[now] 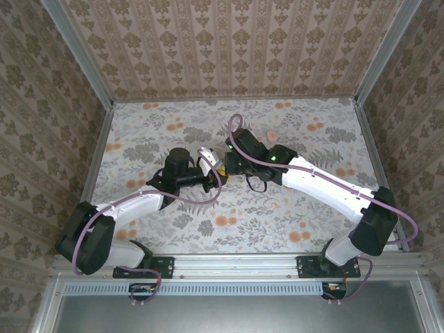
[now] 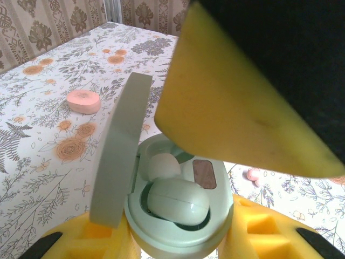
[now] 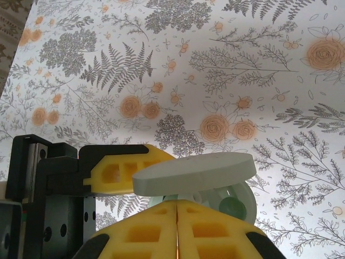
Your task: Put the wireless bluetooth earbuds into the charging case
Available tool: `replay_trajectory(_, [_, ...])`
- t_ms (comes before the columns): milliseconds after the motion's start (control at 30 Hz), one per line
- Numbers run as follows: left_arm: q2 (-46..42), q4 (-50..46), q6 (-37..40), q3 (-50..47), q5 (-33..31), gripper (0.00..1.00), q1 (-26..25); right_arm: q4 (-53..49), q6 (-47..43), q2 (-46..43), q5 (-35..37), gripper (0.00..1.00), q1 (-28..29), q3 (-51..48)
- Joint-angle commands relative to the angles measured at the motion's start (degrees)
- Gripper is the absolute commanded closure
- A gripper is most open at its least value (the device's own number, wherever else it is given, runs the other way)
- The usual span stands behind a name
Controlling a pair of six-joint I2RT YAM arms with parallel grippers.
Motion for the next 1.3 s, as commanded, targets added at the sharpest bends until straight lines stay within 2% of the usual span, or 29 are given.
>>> replay_trajectory(0, [0.2, 1.9, 1.3, 1.4, 0.7, 0.89, -0.4, -0.8, -0.1, -1.7, 0.7, 0.91, 0.3, 0.6])
replay_trajectory(167, [0.1, 2.0, 1.3, 1.3, 0.7, 0.89, -0.4, 0.8, 1.2, -3.2, -0.4, 0.86, 0.0, -1.7])
replay_trajectory(267, [0.1, 2.0, 1.3, 1.3, 0.9, 0.89, -0.4, 0.4, 1.4, -3.2, -0.9, 0.78, -0.1, -2.2])
replay_trajectory(633, [-0.6, 2.1, 1.0, 1.0, 1.1, 0.89, -0.4, 0.6, 1.1, 0.0, -2.8, 0.61, 0.0, -2.1])
replay_trajectory(900, [-1.0, 2.1, 1.0, 1.0, 1.5, 0.89, -0.4, 1.4, -0.3, 2.9, -3.6, 0.61, -0.1, -1.2])
replay_trajectory(1133, [-0.9, 2.0, 1.5, 0.9, 1.1, 0.89, -0.4, 2.0, -0.7, 2.8, -3.6, 0.75, 0.0, -1.2])
replay_trajectory(1267, [-0.5, 2.0, 1.5, 0.8, 1.1, 0.89, -0.4, 2.6, -0.8, 1.9, -3.3, 0.79, -0.1, -1.6])
